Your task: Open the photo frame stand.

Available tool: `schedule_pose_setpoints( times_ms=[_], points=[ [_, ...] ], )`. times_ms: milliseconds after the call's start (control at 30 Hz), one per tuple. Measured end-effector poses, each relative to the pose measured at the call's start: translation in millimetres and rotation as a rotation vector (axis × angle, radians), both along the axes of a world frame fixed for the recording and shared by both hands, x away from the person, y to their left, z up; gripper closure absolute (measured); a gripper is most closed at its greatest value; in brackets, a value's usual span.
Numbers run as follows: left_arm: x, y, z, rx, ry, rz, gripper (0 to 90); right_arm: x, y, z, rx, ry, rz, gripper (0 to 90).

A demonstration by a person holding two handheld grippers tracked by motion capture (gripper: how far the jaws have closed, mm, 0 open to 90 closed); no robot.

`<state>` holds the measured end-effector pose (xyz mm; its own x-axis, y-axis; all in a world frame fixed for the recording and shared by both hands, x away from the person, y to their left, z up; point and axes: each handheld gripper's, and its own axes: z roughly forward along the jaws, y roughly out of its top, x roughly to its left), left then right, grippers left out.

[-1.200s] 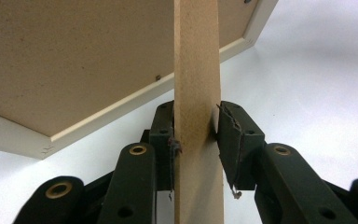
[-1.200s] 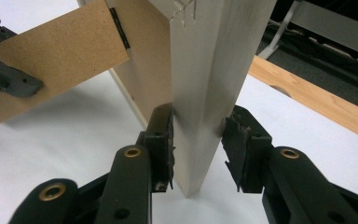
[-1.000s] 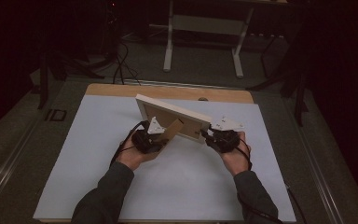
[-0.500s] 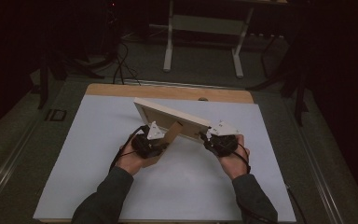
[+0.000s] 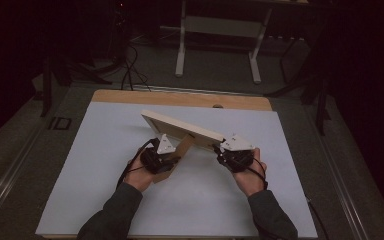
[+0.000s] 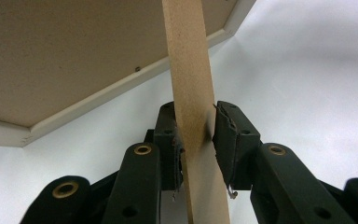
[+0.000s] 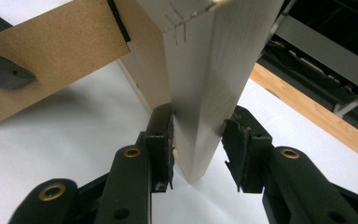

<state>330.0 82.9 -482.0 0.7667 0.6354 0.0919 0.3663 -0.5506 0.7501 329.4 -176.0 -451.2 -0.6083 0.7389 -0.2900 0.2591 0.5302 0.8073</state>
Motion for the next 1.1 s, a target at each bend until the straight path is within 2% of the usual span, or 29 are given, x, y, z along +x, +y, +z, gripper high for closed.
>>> schedule_pose_setpoints(
  times_ms=[267,533,733,767,800,833,933,1000,1033,1100],
  points=[
    [-0.9,1.2,-1.8,-0.015,0.014,-0.011,66.3,-2.7,0.8,-1.3,-0.005,-0.008,0.0,63.5],
    [0.1,4.2,-0.4,-0.042,0.022,-0.008,56.5,-2.5,0.5,-1.5,0.0,-0.006,0.0,63.3],
    [1.2,12.8,1.8,-0.087,0.048,-0.003,55.5,-1.6,-0.5,-1.7,0.012,-0.001,0.003,62.9],
    [0.9,15.4,2.6,-0.105,0.052,-0.001,55.5,-0.9,-1.4,-1.5,0.021,0.006,0.005,62.6],
    [0.9,15.4,2.6,-0.105,0.052,-0.001,55.5,-0.9,-1.4,-1.5,0.021,0.006,0.005,62.6],
    [0.9,18.4,3.9,-0.129,0.065,-0.002,55.3,-0.4,-1.9,-1.5,0.027,0.01,0.008,62.4],
    [0.1,20.8,5.6,-0.14,0.065,0.001,55.1,0.2,-2.8,-1.2,0.036,0.02,0.008,62.0],
    [-1.3,22.3,7.4,-0.128,0.053,0.007,55.1,0.6,-3.4,-1.1,0.043,0.023,0.012,61.7],
    [-3.7,23.1,8.8,-0.115,0.04,0.008,55.0,1.4,-5.3,-0.5,0.071,0.038,0.012,61.2],
    [-4.9,24.4,9.8,-0.118,0.04,0.004,54.7,2.1,-7.0,-0.3,0.089,0.05,0.016,61.0]
  ],
)
